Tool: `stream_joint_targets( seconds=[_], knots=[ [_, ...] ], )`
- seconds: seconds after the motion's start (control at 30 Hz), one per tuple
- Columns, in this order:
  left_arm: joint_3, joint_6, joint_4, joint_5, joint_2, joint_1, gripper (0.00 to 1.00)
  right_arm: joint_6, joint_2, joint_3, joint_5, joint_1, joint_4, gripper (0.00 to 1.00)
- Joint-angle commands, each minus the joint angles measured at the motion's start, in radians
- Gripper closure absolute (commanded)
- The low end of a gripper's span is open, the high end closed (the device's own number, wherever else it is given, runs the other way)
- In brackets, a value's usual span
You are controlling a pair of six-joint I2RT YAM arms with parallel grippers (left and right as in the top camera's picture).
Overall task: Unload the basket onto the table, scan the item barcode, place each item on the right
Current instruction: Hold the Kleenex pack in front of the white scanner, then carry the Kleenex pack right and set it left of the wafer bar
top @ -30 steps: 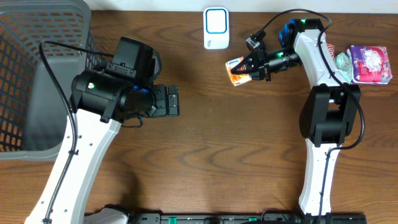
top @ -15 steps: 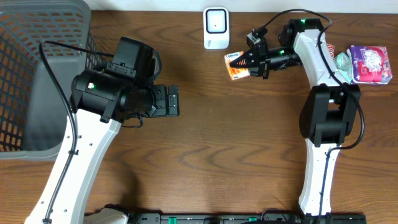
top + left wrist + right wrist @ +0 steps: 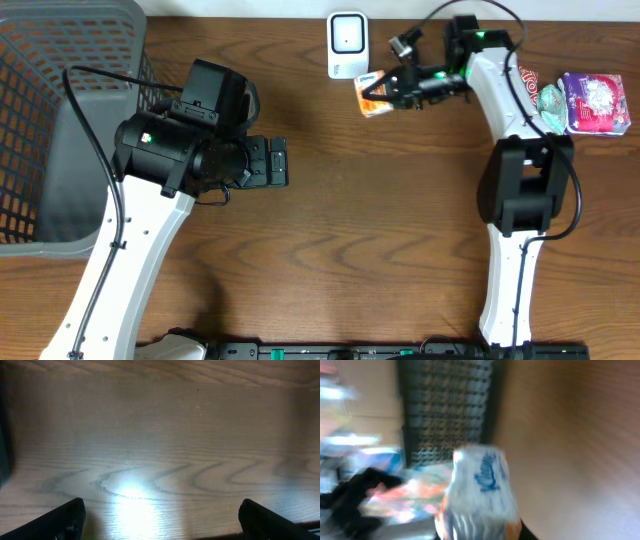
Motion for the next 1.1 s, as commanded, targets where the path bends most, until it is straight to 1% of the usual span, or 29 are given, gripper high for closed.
stream_joint_targets(
  seconds=[0.0, 0.03, 0.2, 0.3, 0.5, 0.6, 0.67, 0.73, 0.93, 1.07],
  knots=[
    [0.004, 0.006, -0.003, 0.005, -0.003, 0.003, 0.02, 0.367, -0.027, 0.042, 0.494, 0.069, 0.089, 0.99],
    [0.004, 0.006, -0.003, 0.005, -0.003, 0.003, 0.02, 0.382, -0.027, 0.063, 0.594, 0.089, 0.119, 0.99],
    [0.004, 0.006, -0.003, 0.005, -0.003, 0.003, 0.02, 0.383, -0.027, 0.162, 0.869, 0.166, 0.246, 0.99],
    [0.004, 0.006, -0.003, 0.005, -0.003, 0.003, 0.02, 0.413, -0.027, 0.208, 1.067, 0.206, 0.327, 0.99],
    [0.004, 0.006, -0.003, 0.005, -0.003, 0.003, 0.02, 0.394, -0.014, 0.207, 1.336, 0.274, 0.5, 0.99],
    [0.004, 0.006, -0.003, 0.005, -0.003, 0.003, 0.02, 0.335, 0.017, 0.207, 1.403, 0.294, 0.563, 0.99],
    [0.004, 0.006, -0.003, 0.005, -0.003, 0.003, 0.02, 0.296, 0.041, 0.207, 1.415, 0.303, 0.597, 0.99],
    [0.004, 0.006, -0.003, 0.005, -0.003, 0.003, 0.02, 0.291, 0.061, 0.207, 1.415, 0.304, 0.611, 0.99],
    [0.004, 0.006, -0.003, 0.005, -0.003, 0.003, 0.02, 0.303, 0.049, 0.21, 1.423, 0.275, 0.561, 0.99],
    [0.004, 0.006, -0.003, 0.005, -0.003, 0.003, 0.02, 0.301, -0.007, 0.21, 1.512, 0.213, 0.476, 0.99]
  ],
)
